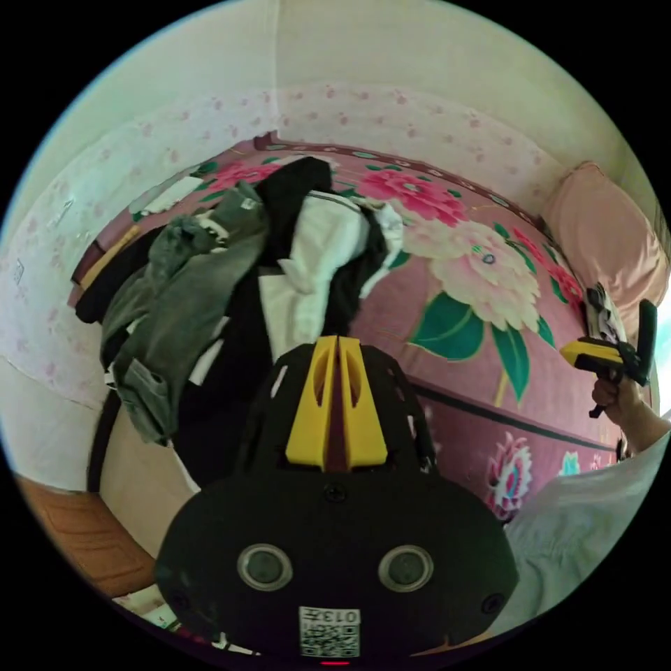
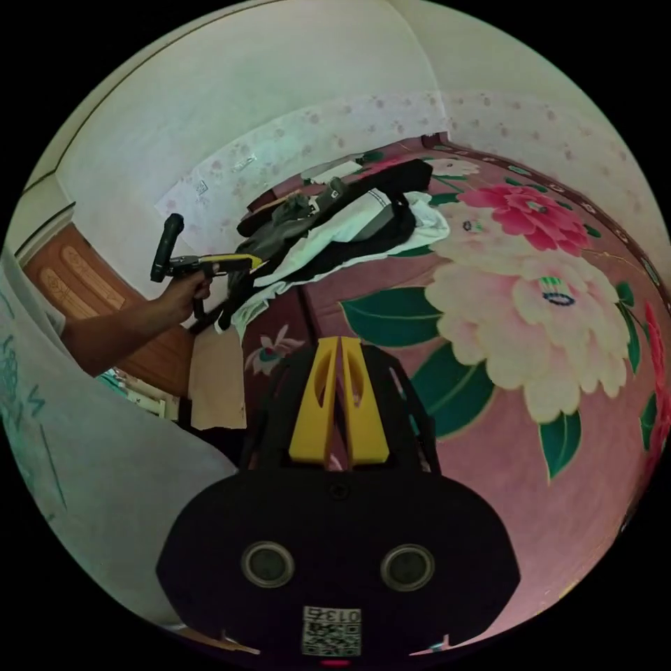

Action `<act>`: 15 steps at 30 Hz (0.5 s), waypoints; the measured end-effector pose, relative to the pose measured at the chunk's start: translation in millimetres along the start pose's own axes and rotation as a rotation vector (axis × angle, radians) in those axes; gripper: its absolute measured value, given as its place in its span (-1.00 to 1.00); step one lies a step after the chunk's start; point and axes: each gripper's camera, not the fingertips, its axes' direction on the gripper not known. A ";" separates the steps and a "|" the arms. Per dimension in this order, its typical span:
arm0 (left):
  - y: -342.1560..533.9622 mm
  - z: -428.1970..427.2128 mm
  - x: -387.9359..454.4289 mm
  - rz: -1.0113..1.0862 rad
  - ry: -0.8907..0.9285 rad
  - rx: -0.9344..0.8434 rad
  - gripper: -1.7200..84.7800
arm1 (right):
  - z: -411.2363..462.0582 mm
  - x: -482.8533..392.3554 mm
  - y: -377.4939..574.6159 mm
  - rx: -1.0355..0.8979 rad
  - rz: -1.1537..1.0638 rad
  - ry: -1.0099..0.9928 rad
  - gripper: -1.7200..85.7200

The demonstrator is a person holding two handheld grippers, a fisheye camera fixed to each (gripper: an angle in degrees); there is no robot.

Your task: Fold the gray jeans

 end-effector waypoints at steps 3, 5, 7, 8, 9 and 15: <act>-34.2 -18.7 -96.0 -0.112 -0.042 0.032 -0.79 | 54.7 -25.8 -76.1 -0.052 -0.029 -0.017 -0.79; -68.5 -32.9 -161.5 -0.171 -0.068 0.062 -0.72 | 91.9 -41.4 -144.9 -0.093 -0.072 -0.046 -0.73; -97.6 -38.6 -201.7 -0.202 -0.080 0.070 -0.66 | 114.0 -53.5 -196.9 -0.104 -0.130 -0.057 -0.71; -118.3 -40.3 -223.9 -0.207 -0.091 0.076 -0.62 | 127.5 -61.3 -230.0 -0.097 -0.170 -0.046 -0.69; -128.6 -40.4 -233.4 -0.207 -0.102 0.076 -0.59 | 134.4 -64.9 -246.1 -0.094 -0.192 -0.038 -0.69; -205.9 -16.4 -305.7 -0.266 -0.085 -0.078 -0.45 | 206.9 -71.7 -380.2 -0.057 -0.249 0.038 -0.64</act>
